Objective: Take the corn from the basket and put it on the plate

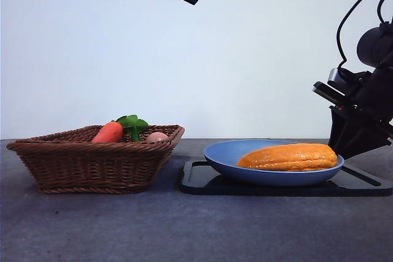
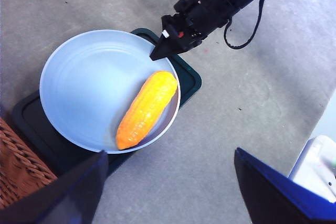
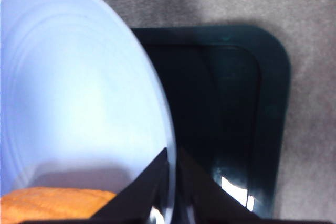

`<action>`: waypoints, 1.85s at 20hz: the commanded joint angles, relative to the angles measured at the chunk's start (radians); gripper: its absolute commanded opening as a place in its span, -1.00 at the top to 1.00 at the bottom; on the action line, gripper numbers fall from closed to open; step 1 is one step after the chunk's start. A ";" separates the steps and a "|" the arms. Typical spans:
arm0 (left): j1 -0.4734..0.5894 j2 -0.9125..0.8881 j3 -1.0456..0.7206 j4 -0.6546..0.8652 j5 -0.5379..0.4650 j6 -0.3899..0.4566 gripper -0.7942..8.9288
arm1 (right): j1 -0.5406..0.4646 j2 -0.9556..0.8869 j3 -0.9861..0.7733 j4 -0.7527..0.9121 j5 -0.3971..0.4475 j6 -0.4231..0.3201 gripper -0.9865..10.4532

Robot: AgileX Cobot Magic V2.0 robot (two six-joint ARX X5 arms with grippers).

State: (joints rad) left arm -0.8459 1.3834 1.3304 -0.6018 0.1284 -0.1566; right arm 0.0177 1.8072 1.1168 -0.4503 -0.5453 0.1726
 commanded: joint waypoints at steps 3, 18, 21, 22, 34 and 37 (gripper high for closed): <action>-0.012 0.004 0.023 0.008 -0.002 0.006 0.03 | 0.000 0.017 0.022 0.002 -0.005 -0.001 0.81; -0.012 0.004 0.023 -0.005 -0.002 0.006 0.03 | -0.034 -0.228 0.024 -0.141 -0.011 -0.033 0.39; -0.012 0.004 0.023 -0.005 -0.002 0.007 0.03 | -0.023 -0.391 0.024 -0.271 -0.012 -0.091 0.39; -0.012 0.004 0.023 -0.005 -0.002 0.007 0.03 | -0.010 -0.448 0.024 -0.322 -0.012 -0.110 0.39; -0.012 0.004 0.023 -0.012 -0.002 0.006 0.30 | 0.198 -0.841 0.023 -0.714 0.124 -0.170 0.59; -0.012 0.004 0.023 -0.011 -0.002 0.006 0.70 | 0.206 -0.843 0.023 -0.747 0.171 -0.201 0.81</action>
State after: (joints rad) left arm -0.8467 1.3834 1.3304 -0.6201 0.1284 -0.1566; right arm 0.2176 0.9562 1.1194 -1.1999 -0.3805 -0.0006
